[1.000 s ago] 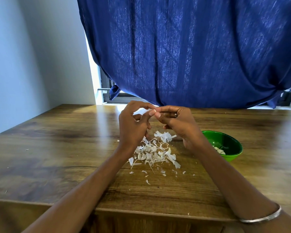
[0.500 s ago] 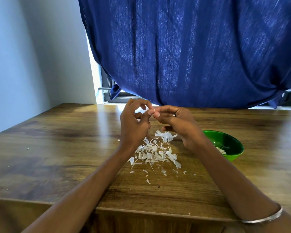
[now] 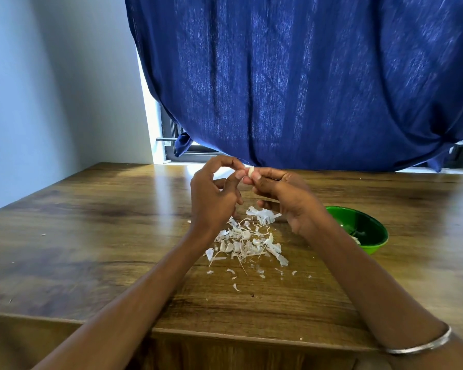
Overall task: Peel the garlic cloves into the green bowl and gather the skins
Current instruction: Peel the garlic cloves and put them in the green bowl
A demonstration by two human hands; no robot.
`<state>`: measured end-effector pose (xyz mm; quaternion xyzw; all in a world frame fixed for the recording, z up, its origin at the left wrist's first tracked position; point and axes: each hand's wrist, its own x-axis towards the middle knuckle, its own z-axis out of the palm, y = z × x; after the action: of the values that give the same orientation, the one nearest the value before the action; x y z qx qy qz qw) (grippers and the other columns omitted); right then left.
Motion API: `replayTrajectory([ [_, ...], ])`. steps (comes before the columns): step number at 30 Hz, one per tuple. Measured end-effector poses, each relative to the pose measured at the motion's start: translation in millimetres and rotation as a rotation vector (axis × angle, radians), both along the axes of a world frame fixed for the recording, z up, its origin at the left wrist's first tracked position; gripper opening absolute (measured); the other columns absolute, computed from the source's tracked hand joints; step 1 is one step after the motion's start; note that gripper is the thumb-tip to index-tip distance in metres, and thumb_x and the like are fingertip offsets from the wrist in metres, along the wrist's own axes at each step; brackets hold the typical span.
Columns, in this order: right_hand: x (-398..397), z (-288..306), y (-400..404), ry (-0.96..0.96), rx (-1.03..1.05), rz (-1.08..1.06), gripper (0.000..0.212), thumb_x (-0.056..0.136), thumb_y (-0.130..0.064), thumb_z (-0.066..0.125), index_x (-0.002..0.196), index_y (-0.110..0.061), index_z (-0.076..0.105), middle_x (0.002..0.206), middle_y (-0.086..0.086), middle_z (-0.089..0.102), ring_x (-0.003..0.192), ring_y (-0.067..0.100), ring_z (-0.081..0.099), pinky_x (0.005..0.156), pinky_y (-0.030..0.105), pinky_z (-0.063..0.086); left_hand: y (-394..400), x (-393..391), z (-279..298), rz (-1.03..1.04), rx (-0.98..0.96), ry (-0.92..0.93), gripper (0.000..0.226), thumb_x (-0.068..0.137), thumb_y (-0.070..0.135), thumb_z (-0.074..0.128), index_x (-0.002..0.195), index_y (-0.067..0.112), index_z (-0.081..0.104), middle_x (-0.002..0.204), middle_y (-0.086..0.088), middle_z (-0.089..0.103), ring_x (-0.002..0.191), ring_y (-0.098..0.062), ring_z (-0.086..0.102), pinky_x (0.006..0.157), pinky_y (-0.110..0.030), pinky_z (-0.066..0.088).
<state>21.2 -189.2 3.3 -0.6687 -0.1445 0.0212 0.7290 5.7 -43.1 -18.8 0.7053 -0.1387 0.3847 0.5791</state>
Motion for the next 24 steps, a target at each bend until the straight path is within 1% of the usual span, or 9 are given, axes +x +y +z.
replayTrajectory([
  [2,0.9,0.6,0.2,0.023,0.02,-0.002,0.013,0.094,-0.018,0.067,0.104,-0.021,0.074,0.096,-0.003,0.079,0.085,0.005,0.068,0.073,0.026,0.055,-0.4,-1.7,0.7,0.0,-0.001,-0.007,0.009,0.098,0.003,0.066,0.099,0.011,0.069,0.096,0.003,0.073,0.044,-0.018,0.062,0.034,-0.025,0.045],
  [5,2.1,1.1,-0.1,0.044,0.016,-0.002,0.014,0.096,-0.016,0.064,0.102,-0.022,0.075,0.097,-0.004,0.079,0.085,0.005,0.067,0.071,0.026,0.056,-1.3,-3.0,1.3,0.007,-0.002,-0.005,0.016,0.1,0.003,0.062,0.099,0.017,0.071,0.096,0.001,0.074,0.045,-0.019,0.064,0.035,-0.026,0.047],
  [7,2.3,1.1,-0.1,0.043,-0.01,-0.001,0.014,0.095,-0.017,0.065,0.098,-0.026,0.076,0.098,-0.006,0.079,0.089,0.006,0.067,0.071,0.026,0.055,-2.0,-2.6,1.1,0.019,-0.003,0.003,0.022,0.099,0.0,0.062,0.102,0.021,0.071,0.102,0.0,0.074,0.048,-0.018,0.066,0.036,-0.025,0.048],
  [9,2.9,0.9,0.0,0.038,-0.037,-0.011,0.014,0.094,-0.017,0.066,0.097,-0.027,0.076,0.097,-0.007,0.078,0.091,0.007,0.066,0.07,0.027,0.055,-2.4,-2.3,0.6,0.033,0.001,-0.014,0.023,0.097,0.002,0.066,0.104,0.023,0.071,0.109,0.003,0.072,0.051,-0.018,0.067,0.039,-0.02,0.047],
  [12,2.7,1.5,-0.5,0.029,-0.053,-0.02,0.014,0.094,-0.017,0.067,0.101,-0.025,0.075,0.092,-0.009,0.078,0.089,0.007,0.065,0.068,0.026,0.055,-2.0,-1.8,0.1,0.04,0.012,-0.039,0.013,0.093,0.011,0.074,0.104,0.018,0.074,0.107,0.007,0.071,0.058,-0.019,0.069,0.043,-0.016,0.046],
  [15,1.6,1.5,-1.9,0.008,-0.082,-0.01,0.017,0.093,-0.017,0.068,0.108,-0.021,0.076,0.087,-0.011,0.077,0.087,0.006,0.066,0.065,0.022,0.055,-0.6,0.0,-1.1,0.044,0.033,-0.032,0.012,0.09,0.013,0.079,0.101,0.012,0.075,0.104,0.006,0.069,0.058,-0.017,0.068,0.044,-0.014,0.046],
  [18,0.3,1.0,-2.2,-0.014,-0.121,-0.011,0.018,0.093,-0.018,0.069,0.108,-0.021,0.076,0.092,-0.009,0.078,0.088,0.006,0.067,0.063,0.019,0.055,0.6,1.3,-1.6,0.055,0.04,-0.037,0.011,0.087,0.012,0.081,0.097,0.009,0.076,0.101,0.007,0.068,0.056,-0.016,0.066,0.044,-0.014,0.045],
  [21,0.1,0.9,-2.8,-0.046,-0.135,-0.031,0.017,0.091,-0.016,0.071,0.106,-0.022,0.077,0.089,-0.008,0.078,0.084,0.004,0.069,0.065,0.021,0.057,0.3,3.0,-1.5,0.037,0.038,0.004,0.01,0.088,0.011,0.08,0.095,0.007,0.075,0.102,0.004,0.065,0.057,-0.014,0.065,0.044,-0.014,0.044],
  [24,-0.1,0.9,-3.5,-0.066,-0.139,-0.054,0.016,0.088,-0.015,0.074,0.101,-0.024,0.077,0.087,-0.008,0.078,0.081,0.004,0.07,0.07,0.025,0.058,-0.2,4.7,-2.6,0.006,0.029,0.054,0.009,0.09,0.012,0.078,0.096,0.008,0.073,0.105,0.002,0.062,0.053,-0.015,0.064,0.041,-0.018,0.044],
])
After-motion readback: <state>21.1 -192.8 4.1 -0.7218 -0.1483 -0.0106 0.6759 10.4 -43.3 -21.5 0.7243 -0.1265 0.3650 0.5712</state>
